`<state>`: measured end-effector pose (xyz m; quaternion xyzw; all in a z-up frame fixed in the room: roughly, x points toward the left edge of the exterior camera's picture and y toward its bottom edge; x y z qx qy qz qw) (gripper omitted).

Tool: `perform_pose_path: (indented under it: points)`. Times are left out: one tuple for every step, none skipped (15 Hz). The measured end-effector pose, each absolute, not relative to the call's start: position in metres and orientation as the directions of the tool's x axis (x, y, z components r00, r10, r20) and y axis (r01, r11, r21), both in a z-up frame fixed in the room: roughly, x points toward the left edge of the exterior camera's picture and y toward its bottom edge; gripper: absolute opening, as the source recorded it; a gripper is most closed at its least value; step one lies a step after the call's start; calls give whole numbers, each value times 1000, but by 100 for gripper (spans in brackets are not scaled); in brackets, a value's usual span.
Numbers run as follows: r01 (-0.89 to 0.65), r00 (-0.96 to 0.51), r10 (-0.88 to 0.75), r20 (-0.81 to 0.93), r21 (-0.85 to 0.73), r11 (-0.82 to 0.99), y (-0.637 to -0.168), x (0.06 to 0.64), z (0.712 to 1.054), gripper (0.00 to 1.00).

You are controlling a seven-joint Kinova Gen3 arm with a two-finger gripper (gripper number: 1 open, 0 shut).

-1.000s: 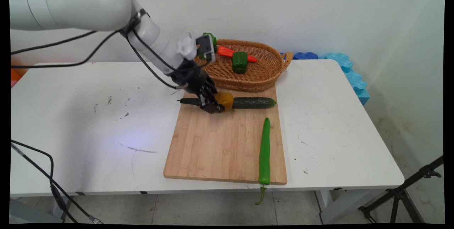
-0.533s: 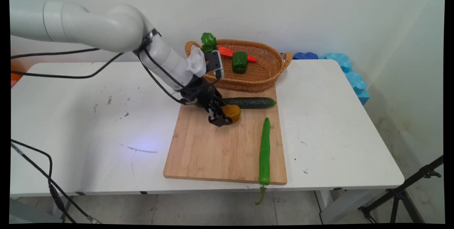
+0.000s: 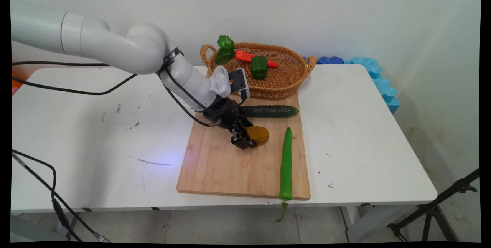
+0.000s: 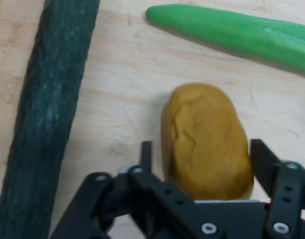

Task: Place the picked object on the cutting board

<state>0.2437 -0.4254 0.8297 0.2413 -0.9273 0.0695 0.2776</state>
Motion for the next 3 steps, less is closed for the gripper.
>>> perform_pose_path:
  points:
    - [-486,-730,-408,549,4,874,-425,243,828,100]
    - [-485,-730,-407,549,4,874,-424,242,827,100]
    - [-485,-730,-406,549,3,875,-424,241,825,100]
